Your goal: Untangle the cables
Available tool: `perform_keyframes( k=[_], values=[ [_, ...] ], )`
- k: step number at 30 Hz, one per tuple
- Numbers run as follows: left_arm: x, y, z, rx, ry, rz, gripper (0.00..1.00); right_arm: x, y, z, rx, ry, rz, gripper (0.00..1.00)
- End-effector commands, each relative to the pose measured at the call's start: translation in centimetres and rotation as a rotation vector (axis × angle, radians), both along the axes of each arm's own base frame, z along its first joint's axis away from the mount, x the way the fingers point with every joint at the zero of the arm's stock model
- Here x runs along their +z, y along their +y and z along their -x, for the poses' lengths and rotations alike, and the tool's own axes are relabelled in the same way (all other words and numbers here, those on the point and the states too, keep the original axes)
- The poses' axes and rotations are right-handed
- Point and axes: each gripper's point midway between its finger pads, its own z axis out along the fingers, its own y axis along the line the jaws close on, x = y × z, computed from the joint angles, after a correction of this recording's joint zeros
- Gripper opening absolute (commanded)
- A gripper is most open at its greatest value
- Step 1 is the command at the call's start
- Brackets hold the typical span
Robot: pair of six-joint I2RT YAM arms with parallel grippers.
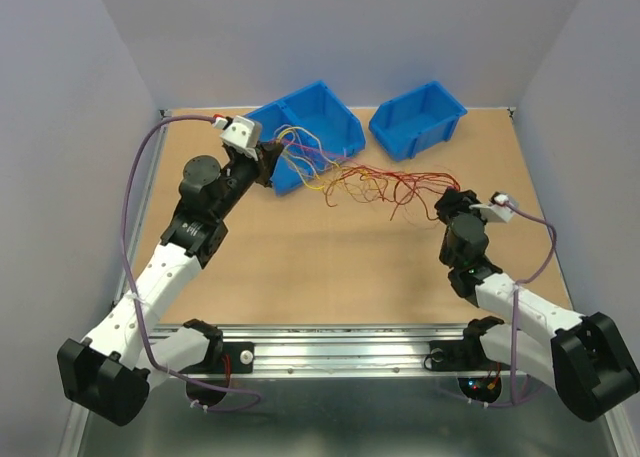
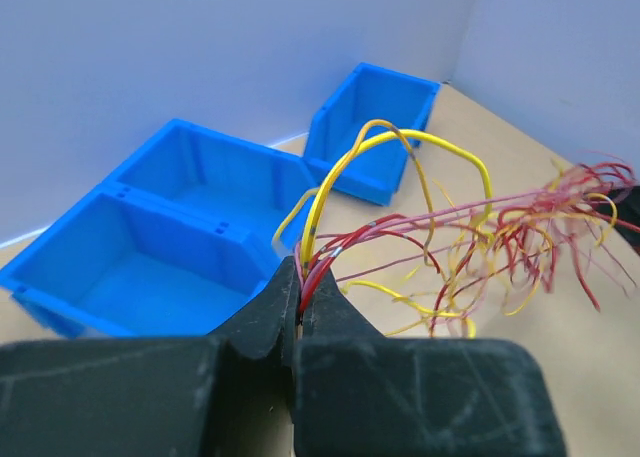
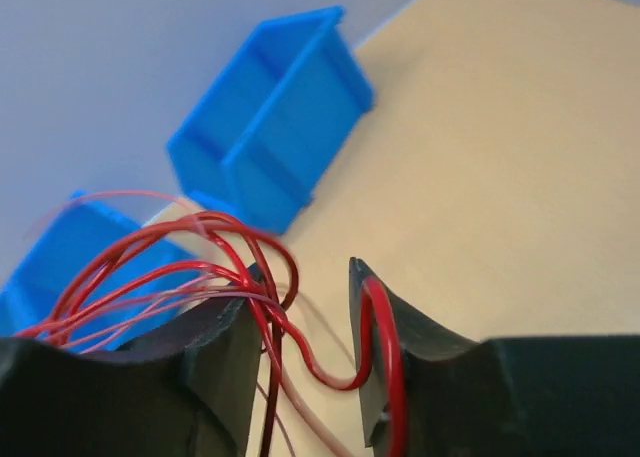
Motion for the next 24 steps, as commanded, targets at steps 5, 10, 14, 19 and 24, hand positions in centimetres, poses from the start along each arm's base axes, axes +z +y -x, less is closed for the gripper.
perform_keyframes(
  k=[5,10,14,19,24],
  values=[
    [6.8,10.0,-0.8,0.455,-0.177,0.125,0.0,-3.1,-8.3,3.8,-0.397,0.072,-0.085,0.88],
    [8.1,14.1,0.5,0.565,-0.223,0.181,0.0,-3.1,-8.8,4.3,-0.412,0.065,-0.106,0.89],
    [8.5,15.4,1.1,0.617,-0.241,0.203,0.0,-3.2,-9.1,4.8,-0.431,0.049,-0.136,0.89],
    [7.8,15.2,1.3,0.597,-0.237,0.207,0.0,-3.0,-9.1,5.2,-0.417,0.036,-0.152,0.88],
    [6.1,5.8,2.6,0.059,-0.269,0.085,0.0,-0.2,-4.5,3.1,-0.08,-0.005,-0.016,0.88]
  ],
)
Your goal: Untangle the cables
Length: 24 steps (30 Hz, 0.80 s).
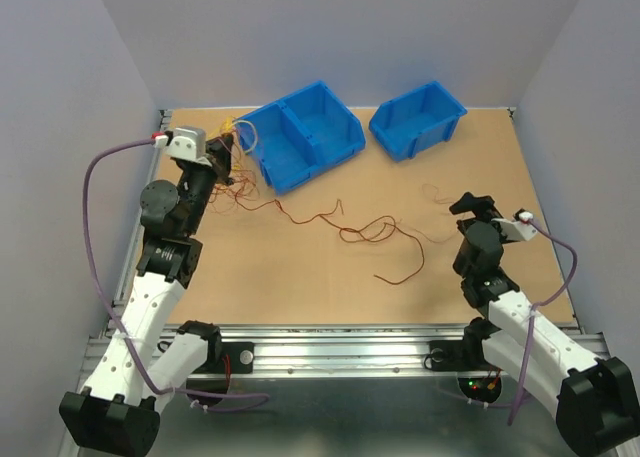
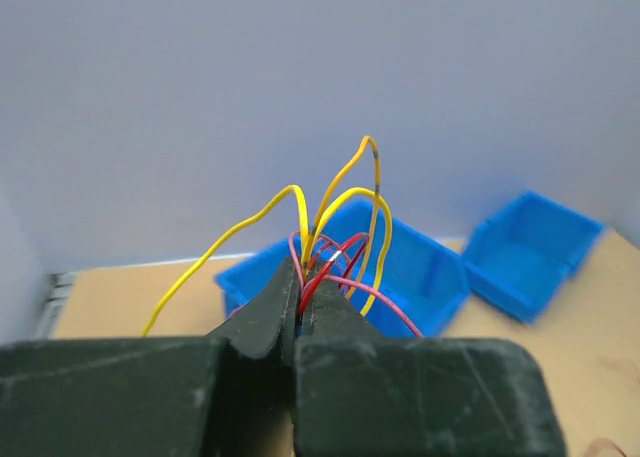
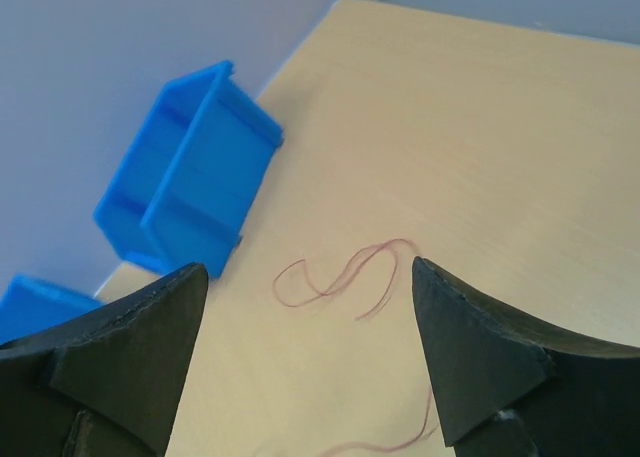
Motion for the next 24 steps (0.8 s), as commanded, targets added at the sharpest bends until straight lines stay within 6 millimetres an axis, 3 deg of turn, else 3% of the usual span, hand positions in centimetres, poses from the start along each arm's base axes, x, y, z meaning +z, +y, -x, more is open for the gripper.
perform_keyframes(
  k=[1,5,6,8,10,12,13,14,16,17,20,24],
  values=[
    [0.6,-7.0,2.1,-0.402,-0.083,-0.107,0.0,2.3,3.5,-1.1,0.258,-0.076,0.107,0.88],
    [-0.6,-7.6,1.1,-0.428,-0.046,-0.121,0.0,4.7,9.3,-1.9,0.593,-0.135,0.231,0.9],
    [-0.8,-7.7,1.0,-0.434,-0.04,-0.123,0.0,5.9,11.9,-1.9,0.737,-0.164,0.286,0.92],
    [-1.0,-8.3,1.3,-0.471,-0.04,-0.138,0.01,5.4,15.1,-1.7,0.92,-0.153,0.329,0.96],
    [-1.0,-8.5,1.6,-0.487,-0.044,-0.144,0.01,5.9,16.8,-2.0,1.011,-0.151,0.335,0.98],
    [-1.1,-8.8,1.9,-0.507,-0.052,-0.155,0.03,3.8,17.9,-2.7,1.074,-0.046,0.314,0.98],
    [-1.3,-9.0,2.0,-0.519,-0.054,-0.162,0.03,4.7,18.0,-3.4,1.071,-0.038,0.309,0.98],
    [-1.4,-9.5,2.5,-0.556,-0.061,-0.176,0.05,2.4,17.4,-4.0,1.042,0.068,0.287,0.98],
    [-1.8,-10.3,3.1,-0.611,-0.059,-0.19,0.07,1.2,15.8,-5.0,0.94,0.166,0.268,0.97],
    [-2.1,-11.2,3.8,-0.672,-0.06,-0.204,0.08,0.0,13.2,-5.8,0.788,0.255,0.264,0.97],
    [-3.4,-13.3,5.0,-0.78,-0.08,-0.279,0.1,-1.7,8.6,-6.1,0.505,0.362,0.219,1.0],
    [-5.3,-16.0,6.9,-0.865,-0.091,-0.339,0.14,-3.2,6.6,-6.3,0.365,0.443,0.198,1.0]
  ],
)
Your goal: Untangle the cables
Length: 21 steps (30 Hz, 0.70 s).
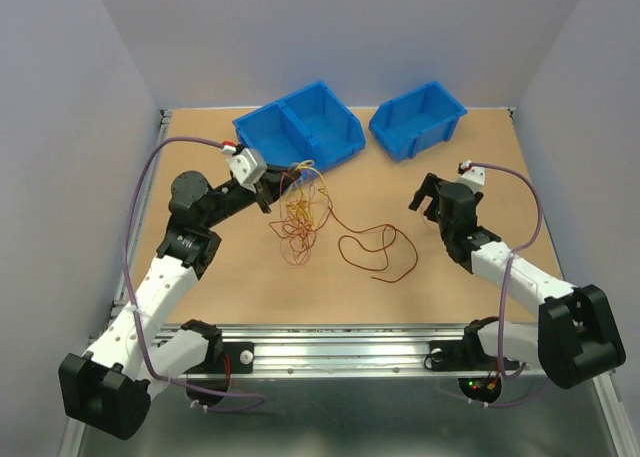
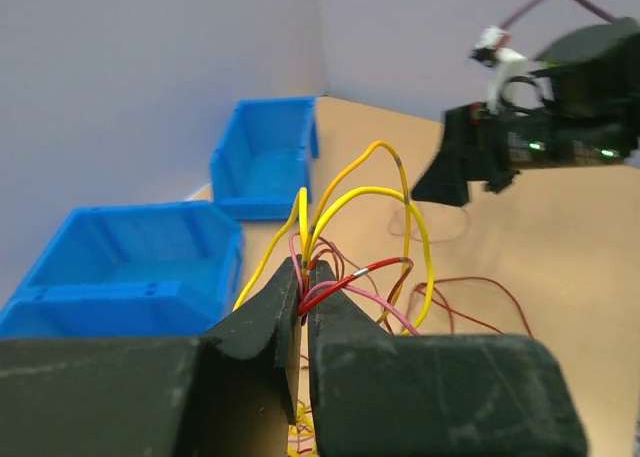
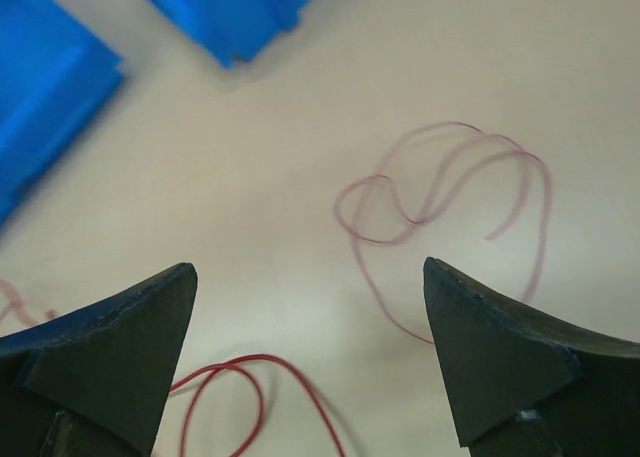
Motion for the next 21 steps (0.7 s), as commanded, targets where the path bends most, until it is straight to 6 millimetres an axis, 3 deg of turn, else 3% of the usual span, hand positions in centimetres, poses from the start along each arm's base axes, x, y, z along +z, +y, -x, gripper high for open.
perform_keyframes(
  k=[1,4,8,10,11,17,18,21],
  values=[
    [-0.4,-3.6,3.0,-0.152,-0.137,-0.067,0.14,-0.5,-4.3,-0.3,-0.275,0.068,0.055,1.0],
    [-1.9,-5.1,3.5,-0.151,-0.169,-0.11,0.13,-1.2,-4.2,-0.8,-0.283,0.093,0.06,1.0],
    [-3.2,-5.8,2.7,-0.128,-0.161,-0.145,0.13,-3.8,-4.2,-1.7,-0.286,0.172,0.102,1.0],
    [-3.9,-6.1,2.1,-0.126,-0.143,-0.16,0.13,-3.9,-4.0,-2.5,-0.289,0.178,0.105,1.0],
    [-4.0,-6.2,2.0,-0.126,-0.138,-0.164,0.13,-5.0,-3.9,-2.8,-0.29,0.205,0.115,1.0],
    [-4.8,-6.6,1.4,-0.124,-0.128,-0.187,0.12,-6.1,-4.4,-5.6,-0.327,0.236,0.129,1.0],
    [-4.9,-6.5,1.3,-0.12,-0.125,-0.188,0.12,-7.5,-4.5,-5.9,-0.332,0.267,0.132,1.0],
    [-4.9,-6.5,1.3,-0.116,-0.129,-0.191,0.12,-8.6,-4.6,-6.8,-0.347,0.288,0.129,1.0]
  ],
)
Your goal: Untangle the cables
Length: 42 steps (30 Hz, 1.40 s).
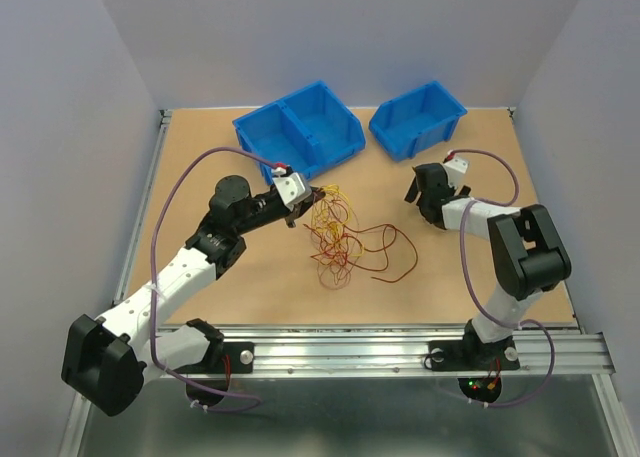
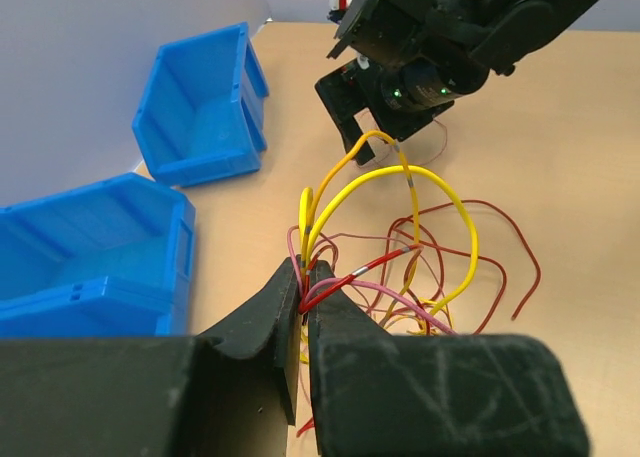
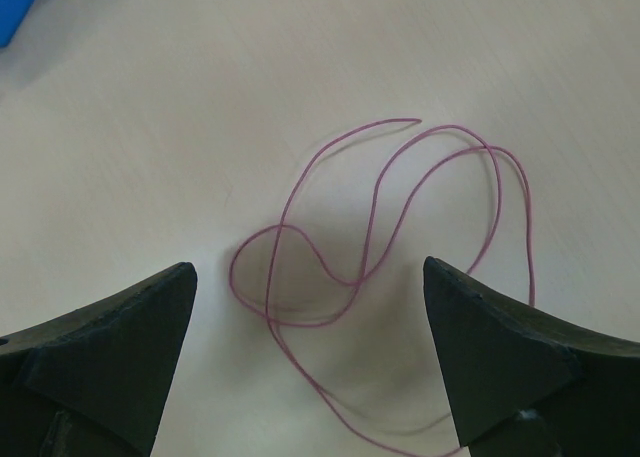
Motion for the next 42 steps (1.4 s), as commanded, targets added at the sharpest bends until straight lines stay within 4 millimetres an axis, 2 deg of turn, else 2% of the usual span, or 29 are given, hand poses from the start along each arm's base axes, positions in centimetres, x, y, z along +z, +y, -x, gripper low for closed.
perform_keyframes(
  k=[1,3,4,6,7,8,9,10,11,12,13,17,20,21,24,25,28,31,34,35,36,38,39,40,41,42],
  values=[
    [2.8,-0.2,0.0,-0.003,-0.098,0.036,0.12,0.1,-0.6,-2.3,-0.062,-0.025,-0.006,0.99],
    [2.8,-0.2,0.1,-0.002,-0.098,0.036,0.12,-0.4,-0.7,-2.4,-0.071,-0.018,-0.01,0.95],
    [2.9,-0.1,0.1,0.0,-0.099,0.038,0.12,-0.9,-0.6,-2.5,-0.071,-0.008,-0.007,0.84],
    [2.8,-0.1,0.0,0.001,-0.098,0.036,0.12,-1.1,-0.6,-2.7,-0.071,-0.003,-0.008,0.73],
    [2.9,-0.1,0.0,0.003,-0.102,0.037,0.12,-1.1,-0.5,-2.9,-0.069,-0.006,-0.01,0.61],
    [2.8,-0.1,0.1,0.001,-0.097,0.035,0.12,-1.0,-0.3,-3.0,-0.063,-0.006,-0.013,0.56],
    [2.9,-0.1,0.0,0.004,-0.099,0.037,0.12,-1.0,-0.2,-3.0,-0.057,-0.005,-0.021,0.39],
    [2.9,-0.1,0.0,0.005,-0.099,0.036,0.12,-0.8,-0.1,-3.1,-0.051,-0.008,-0.027,0.39],
    [3.0,0.0,0.0,0.006,-0.102,0.037,0.12,-0.5,0.2,-3.2,-0.042,-0.014,-0.035,0.18],
    [3.0,0.0,0.0,0.008,-0.102,0.037,0.12,-0.3,0.3,-3.3,-0.037,-0.018,-0.04,0.07],
    [3.0,0.0,0.1,0.006,-0.103,0.036,0.12,-0.1,0.4,-3.4,-0.03,-0.023,-0.043,0.01],
    [3.1,0.0,0.1,0.005,-0.106,0.037,0.12,2.4,1.6,-4.3,0.034,-0.07,-0.079,0.01],
    [3.0,0.0,0.1,0.005,-0.103,0.036,0.12,6.3,4.4,-5.8,0.18,-0.161,-0.16,0.01],
    [3.0,-0.1,0.0,0.005,-0.102,0.036,0.12,8.0,5.0,-6.1,0.209,-0.198,-0.18,0.01],
    [2.8,-0.1,0.0,0.008,-0.095,0.035,0.12,11.2,6.5,-6.9,0.282,-0.275,-0.228,0.01],
    [2.8,-0.1,-0.1,0.011,-0.093,0.034,0.12,13.0,7.4,-7.3,0.326,-0.308,-0.253,0.01],
    [2.9,-0.1,-0.1,0.007,-0.089,0.036,0.12,16.0,9.0,-7.9,0.407,-0.368,-0.291,0.01],
    [3.0,-0.1,0.0,0.009,-0.09,0.037,0.11,20.6,10.8,-9.1,0.49,-0.465,-0.334,0.01],
    [3.1,-0.1,0.3,0.003,-0.087,0.043,0.09,23.1,12.9,-10.0,0.582,-0.519,-0.39,0.0],
    [3.3,0.0,0.4,0.001,-0.09,0.045,0.09,25.2,13.4,-10.5,0.605,-0.565,-0.4,0.01],
    [3.3,0.0,0.4,0.001,-0.089,0.046,0.09,26.2,13.6,-10.9,0.613,-0.586,-0.408,0.01],
    [3.5,0.0,0.5,0.003,-0.093,0.05,0.09,26.6,14.1,-12.0,0.612,-0.596,-0.422,0.01],
    [3.5,0.1,0.5,0.007,-0.093,0.052,0.09,28.7,14.3,-12.8,0.615,-0.639,-0.426,0.01],
    [3.5,0.1,0.5,0.006,-0.093,0.051,0.09,28.0,14.4,-13.8,0.603,-0.631,-0.428,0.0],
    [3.4,0.1,0.5,0.007,-0.09,0.05,0.09,28.4,14.6,-14.5,0.598,-0.644,-0.43,0.01],
    [3.5,0.1,0.5,0.007,-0.093,0.051,0.09,30.0,14.5,-15.3,0.586,-0.682,-0.433,0.01]
  ],
)
